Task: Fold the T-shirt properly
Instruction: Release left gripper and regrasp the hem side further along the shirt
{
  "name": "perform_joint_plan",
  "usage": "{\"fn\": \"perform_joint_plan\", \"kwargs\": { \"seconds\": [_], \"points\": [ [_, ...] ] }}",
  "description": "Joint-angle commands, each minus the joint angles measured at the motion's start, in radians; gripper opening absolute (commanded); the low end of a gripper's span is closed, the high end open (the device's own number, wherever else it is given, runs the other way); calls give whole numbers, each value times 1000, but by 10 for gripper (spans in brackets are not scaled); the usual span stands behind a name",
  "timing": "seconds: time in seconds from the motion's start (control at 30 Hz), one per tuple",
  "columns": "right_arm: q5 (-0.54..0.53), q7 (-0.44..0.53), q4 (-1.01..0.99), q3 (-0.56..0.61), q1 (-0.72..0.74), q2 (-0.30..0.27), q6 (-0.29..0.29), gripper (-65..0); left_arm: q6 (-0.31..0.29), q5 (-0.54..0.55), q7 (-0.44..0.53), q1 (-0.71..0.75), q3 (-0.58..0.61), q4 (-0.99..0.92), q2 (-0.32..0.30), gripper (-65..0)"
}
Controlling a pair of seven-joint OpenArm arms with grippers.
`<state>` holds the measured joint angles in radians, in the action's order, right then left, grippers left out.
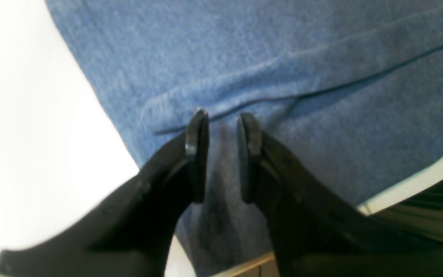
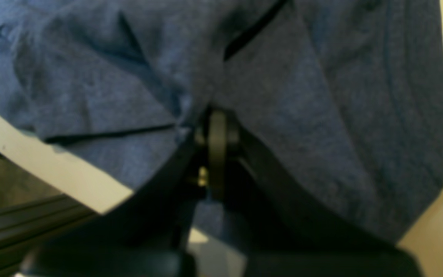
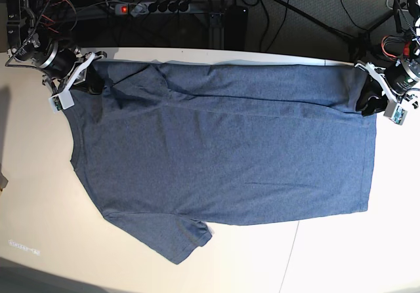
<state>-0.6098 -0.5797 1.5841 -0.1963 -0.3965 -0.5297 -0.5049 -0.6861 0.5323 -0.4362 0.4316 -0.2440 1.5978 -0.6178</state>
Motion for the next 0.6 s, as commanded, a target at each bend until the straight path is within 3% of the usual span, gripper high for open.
{"fn": "perform_joint_plan", "kwargs": {
  "seconds": [0.0, 0.23, 0.4, 0.57],
  "points": [
    [23, -19, 6, -8, -6, -19, -15, -650, -12, 33, 21, -17, -23, 13, -26, -470],
    [23, -20, 5, -8, -11, -18, -15, -650, -12, 78, 22, -116, -69, 4, -34, -219],
    [23, -15, 5, -8, -11, -18, -15, -650, 79, 87, 21, -226, -56, -95, -34, -213],
    [23, -15, 5, -8, -11, -18, -15, -650, 79, 104, 20, -390, 15, -298, -34, -213]
  ]
}}
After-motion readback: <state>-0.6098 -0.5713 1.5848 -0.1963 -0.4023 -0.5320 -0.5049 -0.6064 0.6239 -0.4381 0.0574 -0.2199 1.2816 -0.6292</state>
